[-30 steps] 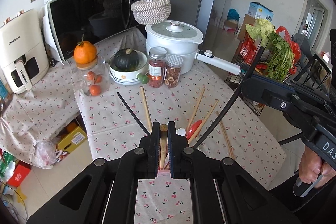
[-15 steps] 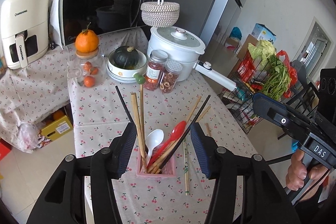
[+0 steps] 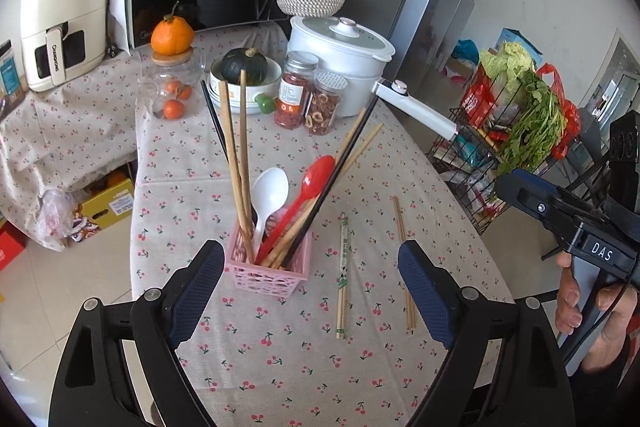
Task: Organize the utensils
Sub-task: 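Grasp the paper-wrapped chopsticks with the left tool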
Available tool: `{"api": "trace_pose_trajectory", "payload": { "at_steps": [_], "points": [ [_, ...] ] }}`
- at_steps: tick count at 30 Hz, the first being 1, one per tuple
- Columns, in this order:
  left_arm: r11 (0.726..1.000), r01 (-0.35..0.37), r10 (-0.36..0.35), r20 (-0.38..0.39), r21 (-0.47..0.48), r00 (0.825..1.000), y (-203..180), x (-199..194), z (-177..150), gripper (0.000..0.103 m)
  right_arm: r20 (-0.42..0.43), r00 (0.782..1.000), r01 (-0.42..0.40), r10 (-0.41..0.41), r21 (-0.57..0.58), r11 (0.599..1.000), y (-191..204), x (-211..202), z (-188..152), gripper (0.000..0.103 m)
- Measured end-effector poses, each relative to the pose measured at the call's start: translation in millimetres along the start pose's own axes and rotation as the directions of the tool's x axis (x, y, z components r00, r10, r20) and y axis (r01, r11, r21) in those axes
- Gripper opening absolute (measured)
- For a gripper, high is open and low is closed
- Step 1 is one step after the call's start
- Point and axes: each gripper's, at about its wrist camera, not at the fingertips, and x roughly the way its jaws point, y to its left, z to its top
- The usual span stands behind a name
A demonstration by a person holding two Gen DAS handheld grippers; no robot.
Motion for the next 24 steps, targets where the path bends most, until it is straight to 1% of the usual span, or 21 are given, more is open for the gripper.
{"api": "trace_pose_trajectory", "payload": {
  "at_steps": [3, 6, 9, 11, 14, 16, 17, 18, 20, 21, 22, 24],
  "points": [
    [1.000, 0.012, -0.012, -0.043, 0.003, 0.999, -10.1, 18.6, -15.4, 0.090, -0.042, 0.998, 0.050, -0.051, -0.008, 0.999, -12.3, 11.6, -14.7, 0.090],
    [1.000, 0.018, -0.017, -0.101, 0.012, 0.995, -18.1, 42.9, -32.9, 0.090, -0.092, 0.990, 0.104, -0.106, -0.022, 0.994, -25.0, 25.5, -30.9, 0.091],
    [0.999, 0.025, -0.019, -0.168, 0.032, 0.986, -26.8, 68.1, -48.5, 0.090, -0.174, 0.969, 0.171, -0.177, -0.046, 0.984, -38.6, 41.9, -45.7, 0.091],
    [0.999, 0.042, -0.034, -0.189, 0.035, 0.981, -31.5, 81.3, -59.1, 0.090, -0.221, 0.949, 0.216, -0.223, -0.055, 0.975, -48.8, 50.7, -52.4, 0.091],
    [0.995, 0.084, -0.069, -0.219, 0.060, 0.973, -38.3, 99.6, -73.3, 0.089, -0.257, 0.928, 0.265, -0.271, -0.058, 0.963, -63.3, 57.1, -60.5, 0.091],
    [0.992, 0.093, -0.071, -0.241, 0.080, 0.968, -41.1, 112.5, -82.0, 0.082, -0.279, 0.922, 0.271, -0.268, -0.026, 0.962, -73.0, 59.8, -64.9, 0.091],
    [0.991, 0.096, -0.071, -0.254, 0.089, 0.965, -41.9, 118.2, -86.4, 0.076, -0.295, 0.921, 0.265, -0.254, -0.003, 0.964, -77.4, 61.1, -66.8, 0.091],
    [0.991, 0.099, -0.071, -0.264, 0.095, 0.962, -42.2, 123.3, -90.2, 0.073, -0.311, 0.920, 0.257, -0.239, 0.021, 0.966, -81.6, 62.2, -68.7, 0.091],
    [0.988, 0.109, -0.075, -0.285, 0.106, 0.955, -41.7, 133.0, -97.1, 0.062, -0.336, 0.917, 0.250, -0.217, 0.057, 0.967, -88.5, 64.8, -72.0, 0.091],
    [0.987, 0.112, -0.074, -0.298, 0.112, 0.952, -41.9, 137.7, -99.9, 0.055, -0.346, 0.913, 0.252, -0.214, 0.067, 0.965, -89.6, 65.8, -73.4, 0.091],
    [0.987, 0.113, -0.072, -0.310, 0.117, 0.948, -42.0, 142.6, -102.3, 0.052, -0.356, 0.909, 0.257, -0.215, 0.074, 0.964, -91.5, 67.1, -74.7, 0.091],
    [0.986, 0.109, -0.060, -0.332, 0.130, 0.941, -43.5, 151.0, -106.1, 0.041, -0.370, 0.903, 0.268, -0.220, 0.083, 0.960, -94.8, 69.1, -76.3, 0.091]
  ]
}}
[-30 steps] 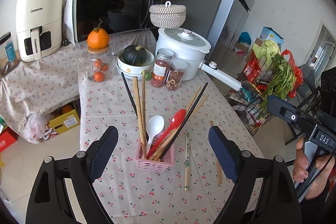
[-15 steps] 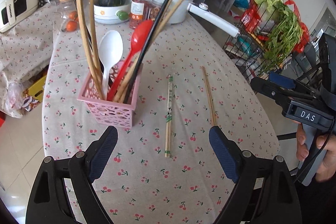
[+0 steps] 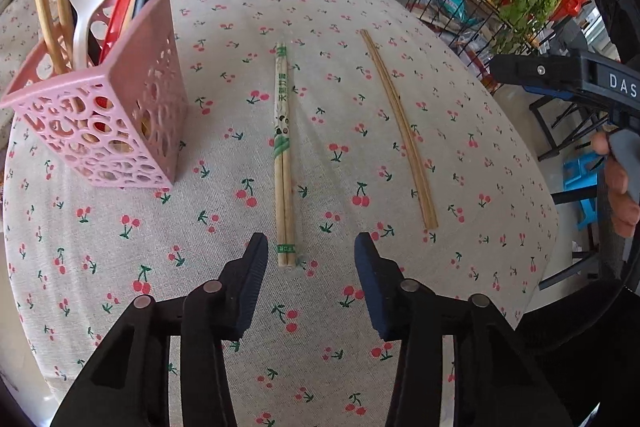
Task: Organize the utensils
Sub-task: 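Grasp the paper-wrapped chopsticks with the left tool, then lift the wrapped chopsticks with the left tool while the right tool grasps the wooden chopstick pair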
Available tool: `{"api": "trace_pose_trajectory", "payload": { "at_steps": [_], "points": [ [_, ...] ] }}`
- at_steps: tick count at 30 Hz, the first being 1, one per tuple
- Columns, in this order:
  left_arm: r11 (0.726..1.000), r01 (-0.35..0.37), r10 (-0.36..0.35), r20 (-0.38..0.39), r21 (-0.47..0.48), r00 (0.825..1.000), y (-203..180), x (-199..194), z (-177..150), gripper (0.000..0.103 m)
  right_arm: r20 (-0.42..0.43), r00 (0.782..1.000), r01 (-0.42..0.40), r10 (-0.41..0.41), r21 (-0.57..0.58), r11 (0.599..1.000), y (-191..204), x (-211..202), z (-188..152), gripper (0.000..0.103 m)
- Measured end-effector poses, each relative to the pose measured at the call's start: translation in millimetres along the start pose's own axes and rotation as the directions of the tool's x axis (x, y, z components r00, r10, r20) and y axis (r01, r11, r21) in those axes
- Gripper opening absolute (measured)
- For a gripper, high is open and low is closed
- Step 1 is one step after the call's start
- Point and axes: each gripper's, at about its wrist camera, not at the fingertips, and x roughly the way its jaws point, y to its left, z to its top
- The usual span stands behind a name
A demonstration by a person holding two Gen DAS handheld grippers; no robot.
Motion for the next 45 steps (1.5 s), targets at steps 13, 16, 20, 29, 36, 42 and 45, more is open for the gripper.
{"api": "trace_pose_trajectory", "payload": {
  "at_steps": [13, 16, 20, 29, 36, 42, 45],
  "points": [
    [0.992, -0.103, 0.100, 0.048, 0.071, 0.994, 3.2, -9.1, -4.4, 0.004, -0.019, 1.000, 0.020, -0.018, 0.092, 0.996, -19.7, 13.7, 13.1, 0.091],
    [0.993, -0.093, 0.083, 0.123, 0.076, 0.989, 3.7, -38.0, -6.6, 0.004, -0.024, 0.999, 0.029, -0.027, 0.120, 0.992, -24.7, 18.6, 18.8, 0.091],
    [0.994, -0.068, 0.048, 0.237, 0.080, 0.970, 3.6, -85.7, -11.7, 0.004, -0.028, 0.999, 0.037, -0.033, 0.148, 0.988, -29.6, 25.8, 27.3, 0.091],
    [0.993, -0.005, -0.039, 0.373, 0.117, 0.927, -2.2, -160.0, -6.3, 0.004, 0.002, 0.999, 0.040, -0.041, 0.171, 0.985, -24.1, 56.5, 50.9, 0.091],
    [0.992, 0.008, -0.039, 0.245, 0.126, 0.969, 2.3, -146.2, -13.6, 0.004, -0.055, 0.998, 0.003, 0.006, 0.169, 0.986, -9.8, 107.2, 61.1, 0.072],
    [0.984, 0.004, -0.025, 0.118, 0.176, 0.993, 1.5, -128.9, -22.9, 0.004, -0.039, 0.993, 0.113, -0.112, 0.021, 0.993, 19.7, 126.8, 65.9, 0.010],
    [0.984, -0.001, -0.011, 0.061, 0.180, 0.998, 2.9, -112.3, -27.1, 0.004, -0.053, 0.997, 0.052, -0.050, 0.033, 0.998, 21.3, 125.3, 62.8, 0.008]
  ]
}}
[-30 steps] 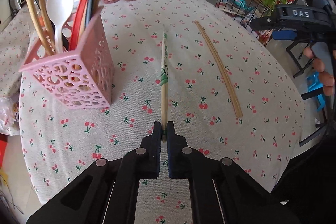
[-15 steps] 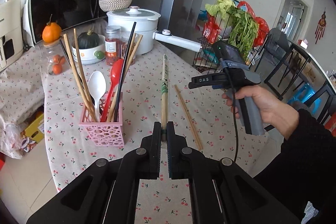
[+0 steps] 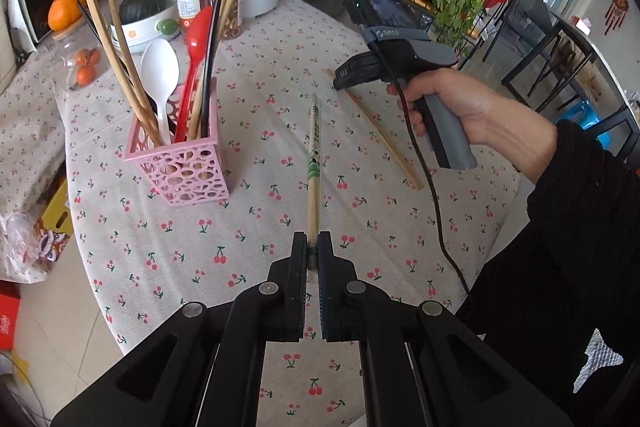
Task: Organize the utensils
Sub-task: 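Lift the wrapped chopsticks with the left tool while the right tool grasps the wooden chopstick pair, then drop the wrapped chopsticks into the basket with the left tool while the right tool carries its pair over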
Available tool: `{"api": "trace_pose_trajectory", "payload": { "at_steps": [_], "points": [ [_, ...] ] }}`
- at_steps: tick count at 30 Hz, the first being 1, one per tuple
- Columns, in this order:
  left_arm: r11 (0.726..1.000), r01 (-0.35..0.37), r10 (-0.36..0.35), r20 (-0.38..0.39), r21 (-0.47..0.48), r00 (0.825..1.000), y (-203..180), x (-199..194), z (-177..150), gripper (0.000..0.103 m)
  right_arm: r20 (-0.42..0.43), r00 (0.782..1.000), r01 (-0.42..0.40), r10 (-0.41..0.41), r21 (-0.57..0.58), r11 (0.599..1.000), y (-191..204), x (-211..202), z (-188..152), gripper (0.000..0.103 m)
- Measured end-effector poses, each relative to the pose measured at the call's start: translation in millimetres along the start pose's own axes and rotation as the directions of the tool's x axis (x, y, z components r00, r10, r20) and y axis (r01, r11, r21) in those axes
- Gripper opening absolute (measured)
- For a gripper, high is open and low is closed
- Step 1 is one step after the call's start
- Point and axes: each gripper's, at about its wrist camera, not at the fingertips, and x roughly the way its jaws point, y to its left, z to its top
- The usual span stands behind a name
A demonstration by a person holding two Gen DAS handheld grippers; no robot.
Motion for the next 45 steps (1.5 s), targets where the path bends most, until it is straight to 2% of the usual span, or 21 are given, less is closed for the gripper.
{"api": "trace_pose_trajectory", "payload": {
  "at_steps": [3, 5, 9, 13, 19, 26, 31, 35, 37, 40, 45],
  "points": [
    [1.000, -0.009, 0.008, -0.045, -0.006, 0.999, 1.5, 14.4, -4.4, 0.004, 0.002, 0.998, -0.063, 0.063, 0.046, 0.997, -7.1, -13.7, -9.4, 0.008],
    [1.000, -0.018, 0.018, -0.055, 0.002, 0.998, -0.7, 16.7, -6.1, 0.004, 0.046, 0.993, -0.112, 0.110, 0.046, 0.993, -9.9, -35.2, -15.3, 0.008],
    [0.999, -0.013, 0.015, -0.046, 0.038, 0.999, -14.7, 12.8, -4.6, 0.004, 0.117, 0.961, -0.254, 0.251, 0.008, 0.967, -7.3, -83.7, -31.9, 0.008],
    [0.995, 0.000, 0.000, -0.003, 0.097, 1.000, -35.5, 6.6, 0.2, 0.004, 0.116, 0.939, -0.320, 0.325, -0.060, 0.946, 9.1, -106.4, -49.3, 0.008],
    [0.992, 0.001, -0.017, 0.130, 0.122, 0.991, -49.9, -18.7, 10.7, 0.004, 0.047, 0.943, -0.323, 0.329, -0.109, 0.940, 19.2, -102.7, -71.5, 0.008],
    [0.998, 0.030, -0.045, 0.266, 0.060, 0.963, -39.3, -33.9, 21.1, 0.004, -0.036, 0.941, -0.339, 0.338, -0.168, 0.926, 34.1, -95.4, -87.3, 0.008],
    [0.999, 0.050, -0.049, 0.358, 0.005, 0.932, -30.0, -37.6, 25.7, 0.004, -0.093, 0.931, -0.364, 0.352, -0.198, 0.910, 50.9, -89.4, -97.1, 0.008],
    [0.994, 0.093, -0.062, 0.438, -0.049, 0.897, -17.9, -43.4, 33.8, 0.004, -0.105, 0.905, -0.426, 0.413, -0.173, 0.888, 56.4, -91.6, -96.3, 0.008],
    [0.992, 0.100, -0.052, 0.461, -0.082, 0.886, -11.0, -40.9, 37.5, 0.004, -0.115, 0.896, -0.444, 0.429, -0.162, 0.881, 59.3, -89.7, -96.4, 0.008],
    [0.986, 0.078, -0.005, 0.452, -0.145, 0.892, -0.3, -39.5, 43.4, 0.004, -0.106, 0.900, -0.435, 0.423, -0.163, 0.886, 60.9, -91.1, -96.1, 0.008],
    [0.980, 0.081, 0.006, 0.433, -0.184, 0.901, 10.5, -51.2, 41.3, 0.004, 0.005, 0.917, -0.391, 0.400, -0.196, 0.899, 54.9, -115.1, -88.4, 0.008]
  ]
}}
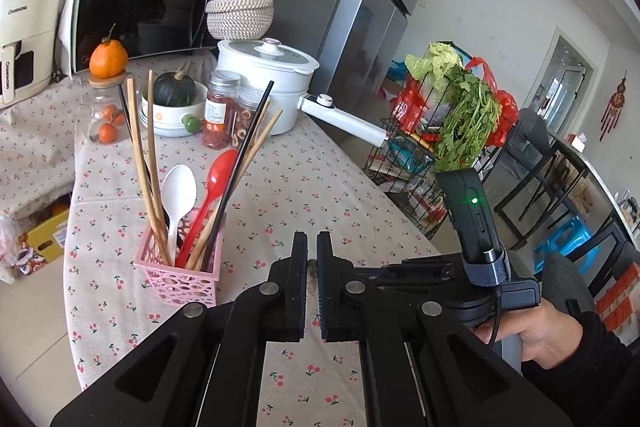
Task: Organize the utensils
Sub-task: 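Drop the wrapped chopsticks into the basket with the left tool while the right tool carries its pair over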
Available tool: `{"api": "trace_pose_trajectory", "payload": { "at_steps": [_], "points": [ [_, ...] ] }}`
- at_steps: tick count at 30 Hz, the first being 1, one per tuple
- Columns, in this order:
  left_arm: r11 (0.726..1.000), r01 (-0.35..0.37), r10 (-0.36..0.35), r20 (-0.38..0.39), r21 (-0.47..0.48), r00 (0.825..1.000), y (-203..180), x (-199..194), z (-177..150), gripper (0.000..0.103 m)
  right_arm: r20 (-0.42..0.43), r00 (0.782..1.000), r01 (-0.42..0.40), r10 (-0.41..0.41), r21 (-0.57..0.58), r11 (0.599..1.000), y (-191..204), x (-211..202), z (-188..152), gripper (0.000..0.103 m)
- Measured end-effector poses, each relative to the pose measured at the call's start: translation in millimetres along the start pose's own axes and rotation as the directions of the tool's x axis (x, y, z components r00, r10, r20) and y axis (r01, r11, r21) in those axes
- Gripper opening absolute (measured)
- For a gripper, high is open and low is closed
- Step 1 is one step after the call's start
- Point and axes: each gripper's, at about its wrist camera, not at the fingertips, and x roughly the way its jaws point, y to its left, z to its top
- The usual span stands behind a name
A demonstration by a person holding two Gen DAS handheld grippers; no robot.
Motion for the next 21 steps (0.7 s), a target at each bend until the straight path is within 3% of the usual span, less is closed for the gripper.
{"api": "trace_pose_trajectory", "payload": {
  "at_steps": [4, 8, 12, 15, 19, 21],
  "points": [
    [1.000, -0.001, 0.001, 0.014, -0.002, 1.000, 0.1, -19.6, 4.5, 0.004, 0.088, 0.996, -0.008, 0.008, -0.005, 1.000, 4.5, -27.2, 8.2, 0.008],
    [1.000, -0.003, 0.001, 0.087, 0.024, 0.996, -6.5, -55.3, 15.3, 0.004, 0.224, 0.974, -0.016, 0.019, -0.013, 1.000, 13.4, -66.5, 16.0, 0.008],
    [0.998, -0.051, 0.040, 0.217, 0.047, 0.975, -10.5, -99.6, 33.9, 0.004, 0.394, 0.919, 0.019, -0.006, -0.028, 0.999, 24.8, -107.8, 20.0, 0.008],
    [0.987, -0.148, 0.122, 0.313, 0.061, 0.942, -8.8, -120.3, 44.4, 0.004, 0.494, 0.869, 0.019, -0.004, -0.025, 1.000, 31.1, -128.1, 23.5, 0.008],
    [0.969, -0.243, 0.217, 0.315, 0.046, 0.924, 9.6, -107.3, 52.7, 0.004, 0.583, 0.812, 0.035, -0.016, -0.022, 0.999, 39.2, -140.3, 30.3, 0.008],
    [0.966, -0.254, 0.233, 0.268, 0.047, 0.935, 22.2, -88.8, 55.4, 0.004, 0.604, 0.797, 0.030, -0.017, -0.011, 0.999, 41.0, -141.0, 33.9, 0.008]
  ]
}}
